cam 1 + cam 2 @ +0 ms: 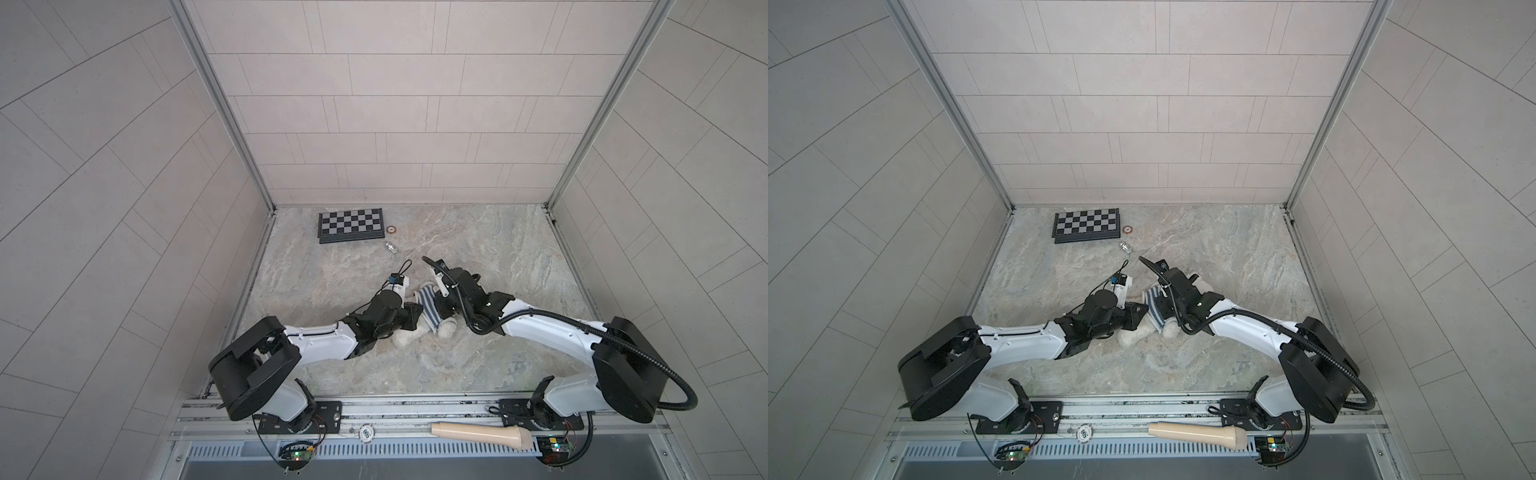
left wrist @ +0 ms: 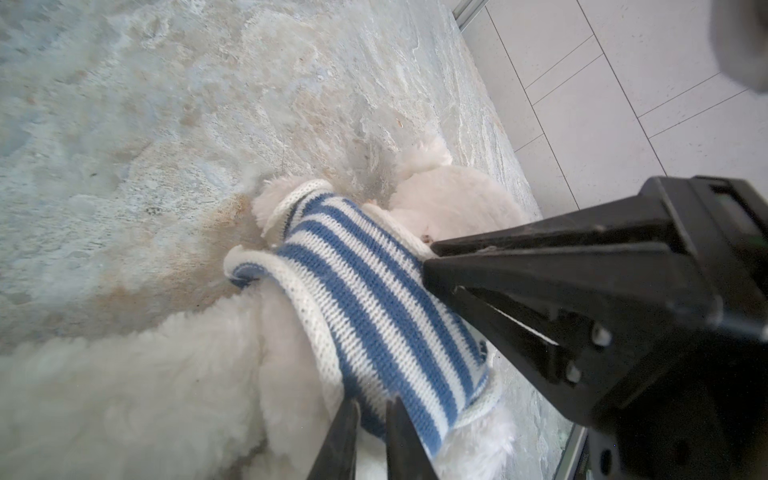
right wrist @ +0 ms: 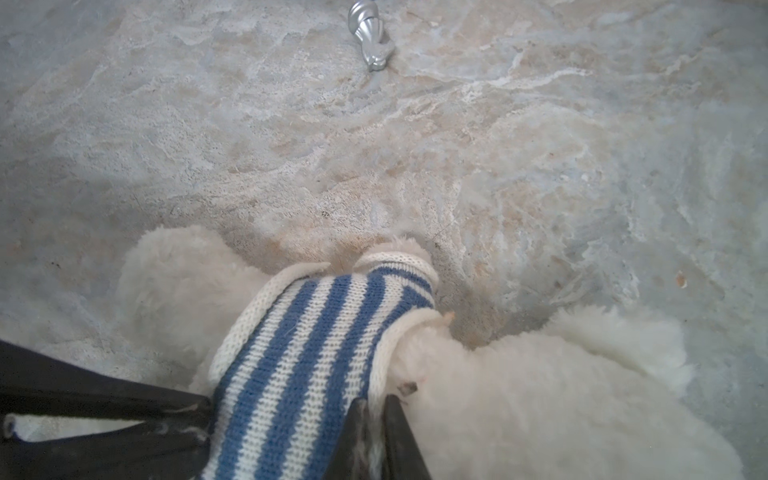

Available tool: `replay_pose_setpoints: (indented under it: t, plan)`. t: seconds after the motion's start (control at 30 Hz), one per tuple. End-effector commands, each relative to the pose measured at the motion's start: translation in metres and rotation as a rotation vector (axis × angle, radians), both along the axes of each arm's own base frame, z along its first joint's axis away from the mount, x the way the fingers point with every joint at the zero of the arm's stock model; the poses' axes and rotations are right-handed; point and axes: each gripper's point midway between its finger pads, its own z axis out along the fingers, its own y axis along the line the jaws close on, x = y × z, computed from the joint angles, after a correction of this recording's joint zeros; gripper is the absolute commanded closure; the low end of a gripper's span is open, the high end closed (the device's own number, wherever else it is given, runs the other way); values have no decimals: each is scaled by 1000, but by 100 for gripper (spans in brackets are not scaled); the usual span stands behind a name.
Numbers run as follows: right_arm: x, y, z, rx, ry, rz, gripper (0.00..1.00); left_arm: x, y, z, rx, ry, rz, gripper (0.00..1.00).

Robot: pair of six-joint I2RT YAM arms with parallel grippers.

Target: Dress the teddy bear

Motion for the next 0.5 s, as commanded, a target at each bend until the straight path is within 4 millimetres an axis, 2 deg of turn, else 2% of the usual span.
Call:
replay_pose_setpoints:
  t: [0.0,0.1,0.3,0.4,0.47]
  plan:
    - [-1,-13,2,-23,-19,-34,95,-2,4,-17,16,29,6,82]
    - [-5,-18,5,-15,-22,-44,100,-3,6,-23,12,41,14,82]
    - [-16,-27,18,43,-65,-58,100,-6,9,-29,10,53,24,82]
    - [-22,-28,19,97,-84,-62,100,-7,12,-28,12,47,25,80]
    - [-28,-33,11,105,-72,-68,100,-8,12,-23,2,35,22,80]
